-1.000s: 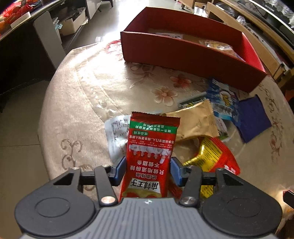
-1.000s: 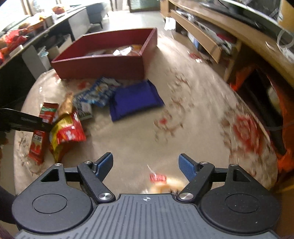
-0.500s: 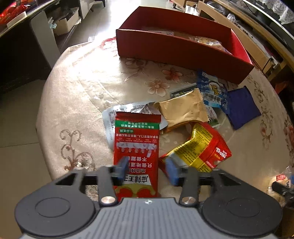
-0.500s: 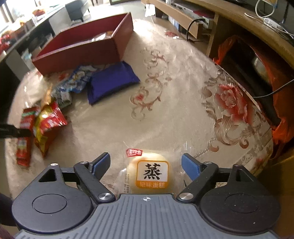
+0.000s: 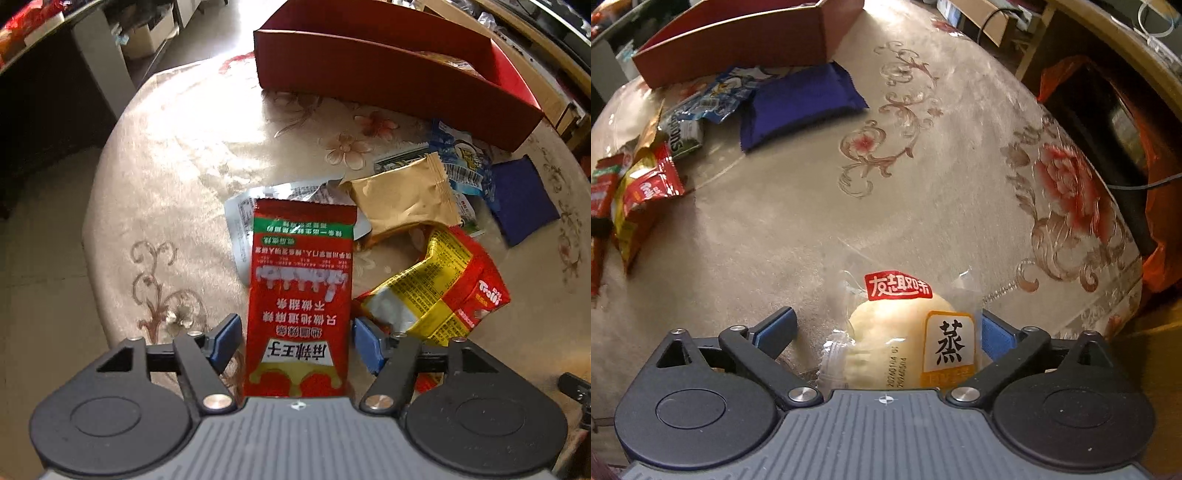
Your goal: Organize snacks
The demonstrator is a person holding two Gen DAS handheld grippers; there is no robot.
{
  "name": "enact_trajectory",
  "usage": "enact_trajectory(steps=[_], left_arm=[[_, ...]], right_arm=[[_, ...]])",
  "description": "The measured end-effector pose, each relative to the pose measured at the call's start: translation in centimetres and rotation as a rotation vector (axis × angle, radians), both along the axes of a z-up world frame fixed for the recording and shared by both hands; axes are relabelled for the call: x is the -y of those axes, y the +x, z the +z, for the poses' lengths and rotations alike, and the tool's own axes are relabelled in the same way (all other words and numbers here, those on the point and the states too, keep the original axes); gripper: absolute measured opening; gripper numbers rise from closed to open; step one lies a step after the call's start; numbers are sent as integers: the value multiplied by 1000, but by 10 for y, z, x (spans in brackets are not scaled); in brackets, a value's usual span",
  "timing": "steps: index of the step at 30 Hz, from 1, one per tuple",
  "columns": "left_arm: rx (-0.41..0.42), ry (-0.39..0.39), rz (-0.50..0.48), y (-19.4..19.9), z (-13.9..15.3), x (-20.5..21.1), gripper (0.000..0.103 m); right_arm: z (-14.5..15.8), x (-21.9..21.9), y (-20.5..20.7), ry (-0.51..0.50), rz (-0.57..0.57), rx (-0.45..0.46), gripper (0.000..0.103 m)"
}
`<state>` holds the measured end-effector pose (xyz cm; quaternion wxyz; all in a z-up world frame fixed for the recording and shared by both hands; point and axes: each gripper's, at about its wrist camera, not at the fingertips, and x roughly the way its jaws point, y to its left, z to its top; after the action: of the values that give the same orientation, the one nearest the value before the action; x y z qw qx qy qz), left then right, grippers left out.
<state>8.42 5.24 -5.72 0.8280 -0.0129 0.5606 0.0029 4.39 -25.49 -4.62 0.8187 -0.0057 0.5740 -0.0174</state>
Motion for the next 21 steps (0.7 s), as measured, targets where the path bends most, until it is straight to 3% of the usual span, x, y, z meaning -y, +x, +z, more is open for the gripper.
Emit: enact_trajectory(steps=[2, 4, 6, 9, 21], left_arm=[[2, -5, 4, -1, 1, 0, 58], [0, -7, -7, -2, 2, 3, 53], [0, 2, -23, -5, 3, 6, 52], [9, -6, -35, -8, 6, 8, 50], [35, -59, -48, -10, 20, 9, 48]], right_arm=[[-1, 2, -2, 7, -7, 2, 100], [2, 1, -5, 9, -1, 17, 92], [5, 0, -7, 10, 2, 34, 76], [10, 0, -9, 46, 13, 50, 70], [24, -10, -1, 106, 47, 104, 63]])
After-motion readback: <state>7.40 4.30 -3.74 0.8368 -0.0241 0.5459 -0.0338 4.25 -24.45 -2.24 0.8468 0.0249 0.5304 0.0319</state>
